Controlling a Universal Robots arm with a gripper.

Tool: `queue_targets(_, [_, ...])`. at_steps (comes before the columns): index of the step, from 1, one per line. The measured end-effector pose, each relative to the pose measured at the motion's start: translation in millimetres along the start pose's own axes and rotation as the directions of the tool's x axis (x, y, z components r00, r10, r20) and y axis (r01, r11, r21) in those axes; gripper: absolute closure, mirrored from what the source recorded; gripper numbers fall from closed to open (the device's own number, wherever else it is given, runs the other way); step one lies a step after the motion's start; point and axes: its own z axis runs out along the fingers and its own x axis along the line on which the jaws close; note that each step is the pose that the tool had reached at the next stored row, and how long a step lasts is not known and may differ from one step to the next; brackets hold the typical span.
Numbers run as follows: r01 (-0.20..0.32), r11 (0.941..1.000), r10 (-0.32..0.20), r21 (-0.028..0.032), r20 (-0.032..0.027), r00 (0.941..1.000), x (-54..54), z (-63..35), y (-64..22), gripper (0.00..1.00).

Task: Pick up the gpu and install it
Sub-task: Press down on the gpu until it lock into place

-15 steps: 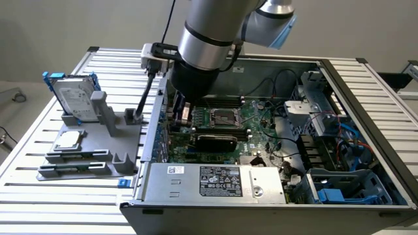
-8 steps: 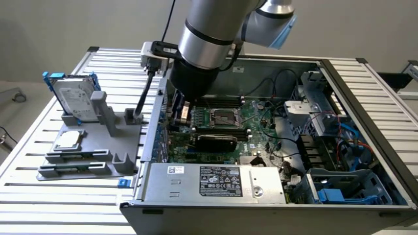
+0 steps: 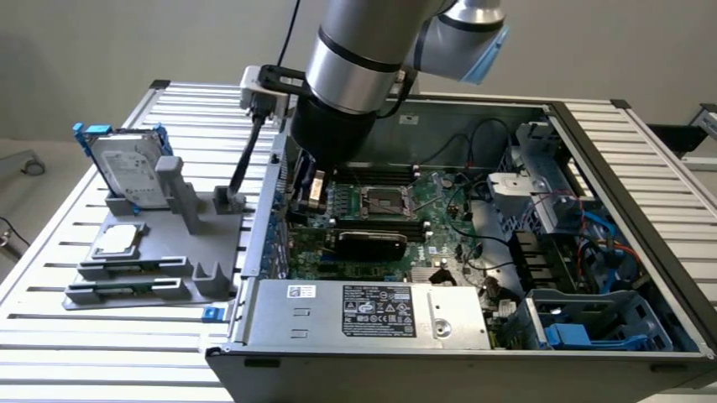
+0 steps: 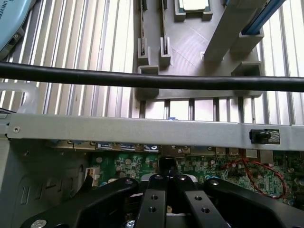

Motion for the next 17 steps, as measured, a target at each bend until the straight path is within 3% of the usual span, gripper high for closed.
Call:
queue_targets(5, [-0.003, 1.0000, 0.003, -0.0002, -0.0034, 1.0000, -1.5, -0.1, 0.0, 0.89])
queue_targets(17, [-0.018, 0.9998, 0.018, -0.0012, 0.0013, 0.9998, -4.4, -0.1, -0.1, 0.89])
